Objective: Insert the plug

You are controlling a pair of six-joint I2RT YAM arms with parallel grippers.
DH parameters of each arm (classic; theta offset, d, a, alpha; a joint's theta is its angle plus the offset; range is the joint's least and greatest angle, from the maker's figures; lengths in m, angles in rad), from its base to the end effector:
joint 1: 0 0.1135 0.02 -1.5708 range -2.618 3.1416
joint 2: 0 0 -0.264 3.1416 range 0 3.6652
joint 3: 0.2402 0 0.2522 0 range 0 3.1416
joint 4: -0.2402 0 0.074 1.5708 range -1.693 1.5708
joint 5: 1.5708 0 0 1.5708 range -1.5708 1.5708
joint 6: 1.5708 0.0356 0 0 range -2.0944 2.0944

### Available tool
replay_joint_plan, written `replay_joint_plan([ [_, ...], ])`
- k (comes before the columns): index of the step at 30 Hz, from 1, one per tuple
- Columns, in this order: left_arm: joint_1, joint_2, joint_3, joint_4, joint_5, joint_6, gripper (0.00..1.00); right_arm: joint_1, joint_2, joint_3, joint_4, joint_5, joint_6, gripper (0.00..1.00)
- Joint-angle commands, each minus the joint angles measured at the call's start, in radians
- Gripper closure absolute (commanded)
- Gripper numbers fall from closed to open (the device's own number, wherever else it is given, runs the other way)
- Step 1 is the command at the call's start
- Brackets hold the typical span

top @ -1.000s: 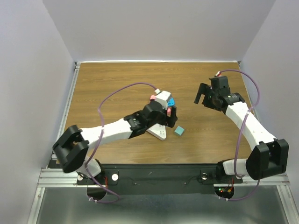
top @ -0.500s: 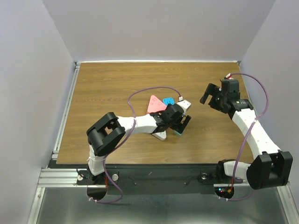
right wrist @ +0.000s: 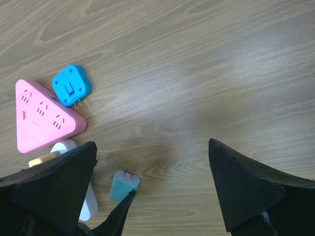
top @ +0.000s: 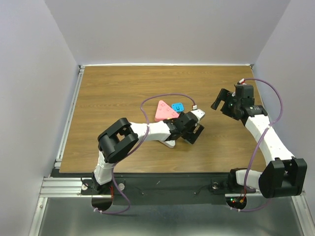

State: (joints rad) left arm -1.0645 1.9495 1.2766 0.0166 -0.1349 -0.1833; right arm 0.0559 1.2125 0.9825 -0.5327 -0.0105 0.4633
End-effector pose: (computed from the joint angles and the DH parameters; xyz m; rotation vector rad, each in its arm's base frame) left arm 0.2142 -0.3765 0.1864 0.9008 2.0875 -0.5286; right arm 0.2584 0.0148 0.2876 0.4701 2.3018 0.2698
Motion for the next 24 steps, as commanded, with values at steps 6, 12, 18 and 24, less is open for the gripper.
replay_joint_plan([
  [6, -0.017, 0.035, 0.059, -0.044, 0.017, 0.015, 0.09, -0.016, -0.002, -0.016, 0.060, -0.026, -0.012, 0.00],
  [12, -0.017, 0.046, 0.058, -0.058, 0.044, 0.004, 0.33, -0.021, -0.004, -0.019, 0.063, -0.029, -0.015, 0.00],
  [18, -0.011, 0.051, 0.072, -0.076, 0.078, -0.024, 1.00, -0.022, -0.021, -0.024, 0.069, -0.031, -0.038, 0.00],
  [24, 0.093, -0.007, 0.211, -0.116, 0.186, -0.180, 1.00, -0.022, -0.129, -0.079, 0.163, -0.049, -0.063, 0.01],
])
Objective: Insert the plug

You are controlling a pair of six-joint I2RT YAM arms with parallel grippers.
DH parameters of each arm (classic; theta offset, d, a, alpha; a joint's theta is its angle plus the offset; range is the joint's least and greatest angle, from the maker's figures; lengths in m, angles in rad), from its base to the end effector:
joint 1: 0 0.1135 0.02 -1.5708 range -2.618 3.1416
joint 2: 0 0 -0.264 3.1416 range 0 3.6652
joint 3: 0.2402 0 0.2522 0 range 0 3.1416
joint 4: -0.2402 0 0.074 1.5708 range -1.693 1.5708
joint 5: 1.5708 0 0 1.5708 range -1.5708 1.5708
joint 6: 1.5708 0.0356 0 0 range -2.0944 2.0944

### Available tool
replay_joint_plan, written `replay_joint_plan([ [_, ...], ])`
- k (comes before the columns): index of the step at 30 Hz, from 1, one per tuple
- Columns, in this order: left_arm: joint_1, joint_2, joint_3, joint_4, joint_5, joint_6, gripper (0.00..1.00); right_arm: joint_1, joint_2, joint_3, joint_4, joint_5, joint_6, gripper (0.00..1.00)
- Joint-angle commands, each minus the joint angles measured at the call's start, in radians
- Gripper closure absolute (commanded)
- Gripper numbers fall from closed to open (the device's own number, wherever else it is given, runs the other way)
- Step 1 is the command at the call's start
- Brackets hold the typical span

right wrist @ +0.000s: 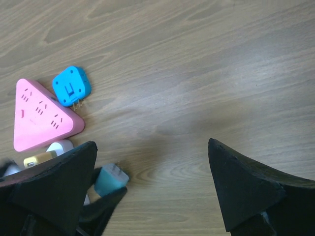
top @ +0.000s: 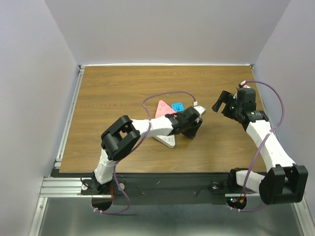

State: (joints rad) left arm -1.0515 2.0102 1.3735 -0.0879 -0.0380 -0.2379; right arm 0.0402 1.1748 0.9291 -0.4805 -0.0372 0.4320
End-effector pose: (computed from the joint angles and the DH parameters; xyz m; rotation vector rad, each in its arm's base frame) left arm 0.2230 -0.3874 0.1824 0.9209 2.1888 -0.6065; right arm 0.2520 0.0115 0.2829 0.4313 2.2726 0.2849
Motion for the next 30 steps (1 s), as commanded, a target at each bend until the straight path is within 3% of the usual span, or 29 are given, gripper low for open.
replay_joint_plan([
  [1, 0.106, -0.080, 0.133, -0.004, 0.104, -0.161, 1.00, -0.006, -0.136, -0.036, 0.129, -0.030, -0.041, 0.02],
  [5, 0.229, -0.140, 0.112, 0.074, 0.206, -0.368, 1.00, -0.005, -0.197, -0.087, 0.232, -0.093, -0.041, 0.03],
  [10, 0.304, -0.215, 0.056, 0.184, 0.259, -0.556, 1.00, 0.024, -0.204, -0.125, 0.342, -0.201, -0.044, 0.08],
  [18, 0.334, -0.327, -0.180, 0.505, 0.293, -0.978, 1.00, 0.237, -0.181, -0.122, 0.440, -0.083, -0.041, 0.09],
  [23, 0.335, -0.380, -0.258, 0.580, 0.250, -1.061, 1.00, 0.377, -0.130, -0.093, 0.503, -0.003, -0.041, 0.09],
  [30, 0.334, -0.401, -0.292, 0.634, 0.228, -1.117, 1.00, 0.466, -0.047, -0.064, 0.545, 0.031, -0.055, 0.10],
])
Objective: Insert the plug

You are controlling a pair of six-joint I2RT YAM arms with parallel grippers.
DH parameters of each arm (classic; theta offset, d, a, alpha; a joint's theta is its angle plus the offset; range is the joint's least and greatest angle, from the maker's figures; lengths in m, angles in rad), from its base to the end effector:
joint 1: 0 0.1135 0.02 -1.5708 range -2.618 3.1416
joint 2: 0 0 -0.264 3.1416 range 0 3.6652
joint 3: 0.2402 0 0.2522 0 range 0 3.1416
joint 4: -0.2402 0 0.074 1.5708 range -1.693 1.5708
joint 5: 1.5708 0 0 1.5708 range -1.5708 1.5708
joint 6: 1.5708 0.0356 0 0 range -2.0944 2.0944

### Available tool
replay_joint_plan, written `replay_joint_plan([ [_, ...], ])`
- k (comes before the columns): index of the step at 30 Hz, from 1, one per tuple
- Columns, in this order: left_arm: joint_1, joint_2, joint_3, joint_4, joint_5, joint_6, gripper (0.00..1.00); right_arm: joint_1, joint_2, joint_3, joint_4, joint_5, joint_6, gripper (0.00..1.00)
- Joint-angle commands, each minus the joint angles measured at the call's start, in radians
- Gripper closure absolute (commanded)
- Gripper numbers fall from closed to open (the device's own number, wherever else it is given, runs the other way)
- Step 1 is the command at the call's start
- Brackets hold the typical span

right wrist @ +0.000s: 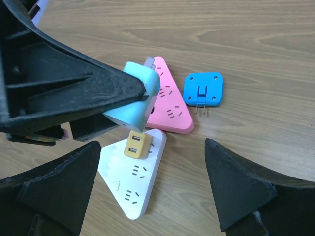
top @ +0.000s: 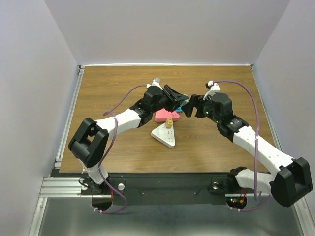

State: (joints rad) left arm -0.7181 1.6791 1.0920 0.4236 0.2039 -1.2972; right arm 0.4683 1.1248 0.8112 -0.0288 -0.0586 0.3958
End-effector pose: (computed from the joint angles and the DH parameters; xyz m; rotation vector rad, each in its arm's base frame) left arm 0.2913 -0.2641 0.2725 -0.4119 2.0016 -1.5720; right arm 0.2318 0.1196 0.2964 -0.1117 1.9616 0.6323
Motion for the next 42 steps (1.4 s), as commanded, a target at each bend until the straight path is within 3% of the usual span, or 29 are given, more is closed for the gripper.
replay_joint_plan([
  [1, 0.000, -0.064, -0.012, 0.129, -0.005, -0.063, 1.00, 0.046, 0.007, 0.054, 0.095, 0.080, -0.026, 0.10],
  [15, -0.017, -0.105, -0.092, 0.210, -0.055, -0.155, 1.00, 0.079, 0.056, -0.047, 0.397, 0.168, -0.043, 0.10],
  [23, -0.021, -0.085, -0.073, 0.224, -0.038, -0.163, 1.00, 0.151, 0.130, -0.020, 0.451, 0.224, -0.081, 0.19],
  [27, -0.024, -0.093, -0.084, 0.225, -0.044, -0.166, 1.00, 0.190, 0.139, -0.008, 0.469, 0.304, -0.112, 0.39],
  [34, -0.024, -0.107, -0.113, 0.231, -0.057, -0.185, 1.00, 0.211, 0.148, 0.006, 0.461, 0.410, -0.135, 0.54],
  [38, -0.024, -0.113, -0.124, 0.236, -0.064, -0.188, 1.00, 0.214, 0.151, 0.014, 0.449, 0.450, -0.138, 0.73],
  [39, -0.026, -0.114, -0.127, 0.236, -0.066, -0.186, 1.00, 0.216, 0.153, 0.016, 0.440, 0.459, -0.137, 0.84],
  [42, -0.026, -0.117, -0.132, 0.250, -0.058, -0.171, 1.00, 0.216, 0.164, 0.031, 0.408, 0.520, -0.121, 1.00],
])
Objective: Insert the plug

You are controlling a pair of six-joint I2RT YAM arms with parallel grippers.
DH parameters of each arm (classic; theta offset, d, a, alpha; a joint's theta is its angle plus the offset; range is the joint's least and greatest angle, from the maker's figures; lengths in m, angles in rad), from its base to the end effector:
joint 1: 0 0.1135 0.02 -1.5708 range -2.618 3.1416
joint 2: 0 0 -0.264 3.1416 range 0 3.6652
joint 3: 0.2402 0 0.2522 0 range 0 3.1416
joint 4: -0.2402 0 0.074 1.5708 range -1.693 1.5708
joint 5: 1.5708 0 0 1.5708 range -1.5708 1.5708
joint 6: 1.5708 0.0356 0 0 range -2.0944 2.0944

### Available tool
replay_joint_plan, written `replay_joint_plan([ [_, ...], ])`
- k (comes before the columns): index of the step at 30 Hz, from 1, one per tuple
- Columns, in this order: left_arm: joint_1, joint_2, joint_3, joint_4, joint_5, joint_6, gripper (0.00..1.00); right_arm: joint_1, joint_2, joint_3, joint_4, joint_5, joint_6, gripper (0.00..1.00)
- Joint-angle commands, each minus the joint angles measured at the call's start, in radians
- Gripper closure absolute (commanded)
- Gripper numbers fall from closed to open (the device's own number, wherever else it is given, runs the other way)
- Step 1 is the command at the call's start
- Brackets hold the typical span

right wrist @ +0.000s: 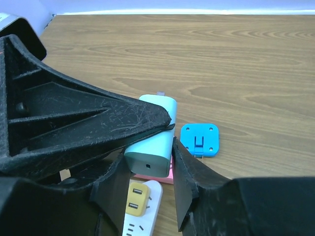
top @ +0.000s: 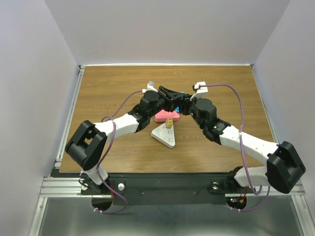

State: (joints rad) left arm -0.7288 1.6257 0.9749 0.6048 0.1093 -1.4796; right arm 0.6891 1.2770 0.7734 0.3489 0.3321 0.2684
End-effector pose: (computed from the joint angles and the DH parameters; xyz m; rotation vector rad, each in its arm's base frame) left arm 0.2772 -0.2526 0.2714 -0.6173 1.8431 -1.7034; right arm 0.2338 0.1776 0.2839 -0.1176 1.7313 0.4219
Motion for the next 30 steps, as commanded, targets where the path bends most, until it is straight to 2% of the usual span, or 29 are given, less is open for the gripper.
replay_joint_plan([
  [1, -0.014, -0.060, -0.015, 0.076, 0.049, 0.019, 1.00, -0.005, 0.022, 0.076, 0.019, 0.142, 0.020, 1.00],
  [2, -0.014, -0.058, -0.013, 0.088, 0.056, 0.034, 1.00, -0.005, 0.027, 0.084, 0.009, 0.156, 0.025, 1.00],
  [5, -0.020, -0.055, -0.015, 0.092, 0.066, 0.071, 0.78, -0.005, 0.047, 0.112, -0.021, 0.189, 0.029, 1.00],
  [6, -0.020, -0.056, -0.019, 0.093, 0.064, 0.084, 0.61, -0.005, 0.051, 0.118, -0.025, 0.197, 0.022, 1.00],
  [8, -0.021, -0.067, -0.034, 0.093, 0.052, 0.082, 0.43, -0.006, 0.054, 0.127, -0.027, 0.217, 0.003, 1.00],
  [9, -0.021, -0.075, -0.048, 0.092, 0.044, 0.093, 0.27, -0.007, 0.055, 0.130, -0.027, 0.219, -0.001, 0.99],
  [10, -0.018, -0.085, -0.051, 0.092, 0.035, 0.099, 0.22, -0.005, 0.055, 0.133, -0.027, 0.220, -0.012, 1.00],
  [11, -0.017, -0.092, -0.053, 0.093, 0.018, 0.111, 0.12, -0.006, 0.053, 0.136, -0.034, 0.220, -0.015, 1.00],
  [13, -0.014, -0.111, -0.051, 0.082, -0.002, 0.154, 0.04, -0.007, 0.051, 0.138, -0.042, 0.219, -0.017, 1.00],
  [14, -0.014, -0.119, -0.056, 0.082, -0.019, 0.162, 0.01, -0.007, 0.050, 0.139, -0.048, 0.223, -0.015, 1.00],
  [20, 0.012, -0.199, -0.111, 0.066, -0.083, 0.199, 0.01, -0.014, 0.002, 0.150, -0.114, 0.164, -0.021, 1.00],
  [23, 0.048, -0.280, -0.156, 0.007, -0.154, 0.327, 0.01, -0.028, -0.004, 0.207, -0.273, 0.056, -0.018, 1.00],
  [25, 0.074, -0.331, -0.194, -0.013, -0.184, 0.425, 0.01, -0.048, -0.007, 0.272, -0.448, -0.022, -0.012, 1.00],
  [27, 0.080, -0.397, -0.196, -0.127, -0.241, 0.551, 0.02, -0.071, 0.005, 0.338, -0.583, -0.181, 0.015, 1.00],
  [28, 0.075, -0.417, -0.199, -0.167, -0.259, 0.667, 0.03, -0.072, 0.013, 0.410, -0.719, -0.230, 0.017, 1.00],
  [30, 0.072, -0.472, -0.256, -0.263, -0.324, 0.738, 0.06, -0.072, 0.066, 0.492, -0.918, -0.339, 0.017, 1.00],
])
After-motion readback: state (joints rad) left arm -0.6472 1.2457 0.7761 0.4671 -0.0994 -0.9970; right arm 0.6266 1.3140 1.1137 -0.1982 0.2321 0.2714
